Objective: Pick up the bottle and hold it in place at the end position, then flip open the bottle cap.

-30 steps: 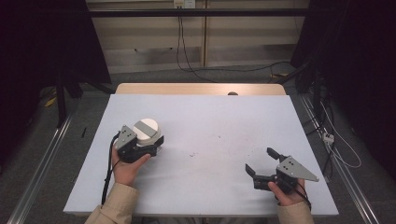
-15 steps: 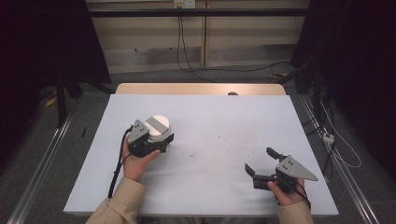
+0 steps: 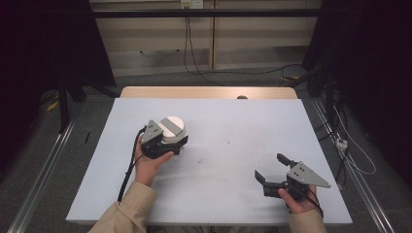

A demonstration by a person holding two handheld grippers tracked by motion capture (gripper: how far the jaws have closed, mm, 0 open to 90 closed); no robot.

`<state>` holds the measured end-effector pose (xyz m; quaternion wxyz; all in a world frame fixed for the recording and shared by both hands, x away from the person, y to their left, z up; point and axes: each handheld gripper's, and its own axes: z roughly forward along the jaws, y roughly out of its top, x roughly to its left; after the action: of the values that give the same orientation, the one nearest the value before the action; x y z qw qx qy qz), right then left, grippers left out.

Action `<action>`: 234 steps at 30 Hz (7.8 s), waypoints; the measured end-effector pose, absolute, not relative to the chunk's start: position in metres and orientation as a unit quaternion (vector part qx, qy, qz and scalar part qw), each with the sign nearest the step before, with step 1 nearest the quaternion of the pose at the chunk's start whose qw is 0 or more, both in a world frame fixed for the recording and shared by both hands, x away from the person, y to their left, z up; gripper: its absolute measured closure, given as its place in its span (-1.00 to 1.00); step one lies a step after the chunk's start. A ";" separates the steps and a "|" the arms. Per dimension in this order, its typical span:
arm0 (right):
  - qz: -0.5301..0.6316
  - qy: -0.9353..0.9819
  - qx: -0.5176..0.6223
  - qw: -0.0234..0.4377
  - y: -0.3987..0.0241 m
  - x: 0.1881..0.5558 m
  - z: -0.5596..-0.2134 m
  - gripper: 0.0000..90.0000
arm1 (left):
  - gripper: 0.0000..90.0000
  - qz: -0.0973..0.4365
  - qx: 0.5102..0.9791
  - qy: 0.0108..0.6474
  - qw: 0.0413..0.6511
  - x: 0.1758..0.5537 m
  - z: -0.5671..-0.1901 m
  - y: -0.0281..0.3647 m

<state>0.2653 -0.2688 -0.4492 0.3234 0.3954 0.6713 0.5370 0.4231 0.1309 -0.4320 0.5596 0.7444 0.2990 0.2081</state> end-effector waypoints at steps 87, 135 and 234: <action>0.539 0.667 0.403 0.318 -0.272 0.265 -0.452 -0.94 | -0.59 0.168 0.770 0.255 0.560 0.463 -0.445 0.050; 0.535 0.672 0.408 0.310 -0.271 0.267 -0.456 -0.95 | -0.59 0.162 0.781 0.239 0.554 0.463 -0.459 0.027; 0.515 0.727 0.405 0.208 -0.166 0.375 -0.417 1.00 | -0.59 0.170 0.781 0.230 0.556 0.459 -0.462 0.030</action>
<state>0.3748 -0.1664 -0.4167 0.2077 0.4045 0.7269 0.5147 0.4587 0.0298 -0.4618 0.5556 0.7809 0.2296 0.1697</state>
